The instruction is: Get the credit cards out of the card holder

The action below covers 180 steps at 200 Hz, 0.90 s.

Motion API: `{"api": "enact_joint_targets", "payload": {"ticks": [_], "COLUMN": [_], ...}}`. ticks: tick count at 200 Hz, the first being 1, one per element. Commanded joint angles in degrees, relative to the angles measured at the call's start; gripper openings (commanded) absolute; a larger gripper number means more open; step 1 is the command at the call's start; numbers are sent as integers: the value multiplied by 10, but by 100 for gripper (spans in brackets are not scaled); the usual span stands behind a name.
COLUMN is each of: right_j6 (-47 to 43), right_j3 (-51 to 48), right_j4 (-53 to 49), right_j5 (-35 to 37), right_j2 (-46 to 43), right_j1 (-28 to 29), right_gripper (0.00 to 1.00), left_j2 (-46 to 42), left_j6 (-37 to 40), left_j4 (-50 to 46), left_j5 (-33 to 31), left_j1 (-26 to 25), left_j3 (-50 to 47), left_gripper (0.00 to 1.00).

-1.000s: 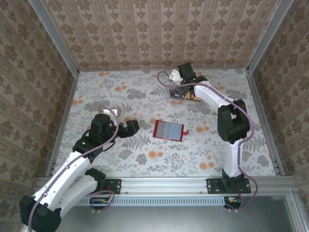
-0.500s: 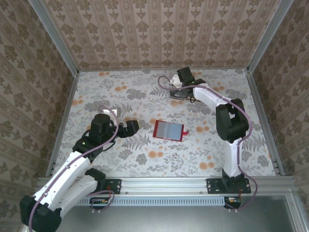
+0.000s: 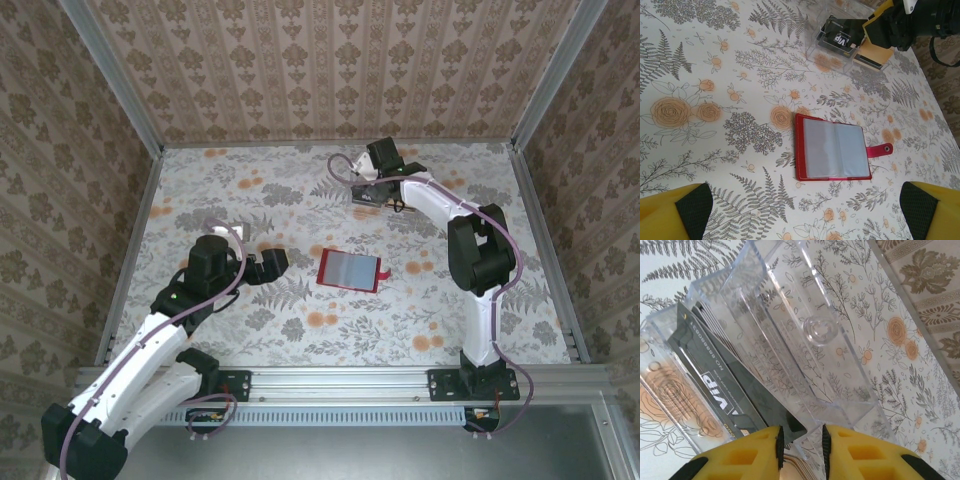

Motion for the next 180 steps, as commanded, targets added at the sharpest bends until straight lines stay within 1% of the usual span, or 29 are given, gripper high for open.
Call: {"api": "enact_joint_targets", "payload": {"ticks": [1, 37, 78, 102, 129, 143, 180], "right_j6": [41, 109, 255, 331, 374, 377, 382], "right_j3": [35, 41, 47, 35, 40, 49, 36], "right_j4": [-23, -15, -25, -15, -20, -29, -23], "right_j5": [-22, -38, -48, -34, -22, -19, 23], "right_j2": [-20, -16, -17, -21, -10, -1, -2], "right_j1": [-2, -2, -3, -3, -3, -2, -2], "right_gripper": [29, 26, 23, 23, 24, 23, 24], "left_j2": [0, 1, 3, 4, 6, 6, 5], "left_j6": [-4, -4, -5, -6, -6, -7, -7], "left_j4": [14, 12, 13, 15, 17, 17, 17], "left_j5": [9, 10, 11, 13, 15, 15, 15], "left_j1": [7, 7, 8, 8, 8, 8, 8], "left_j3": [-6, -6, -7, -9, -9, -9, -10], "left_gripper": [100, 100, 100, 100, 100, 100, 100]}}
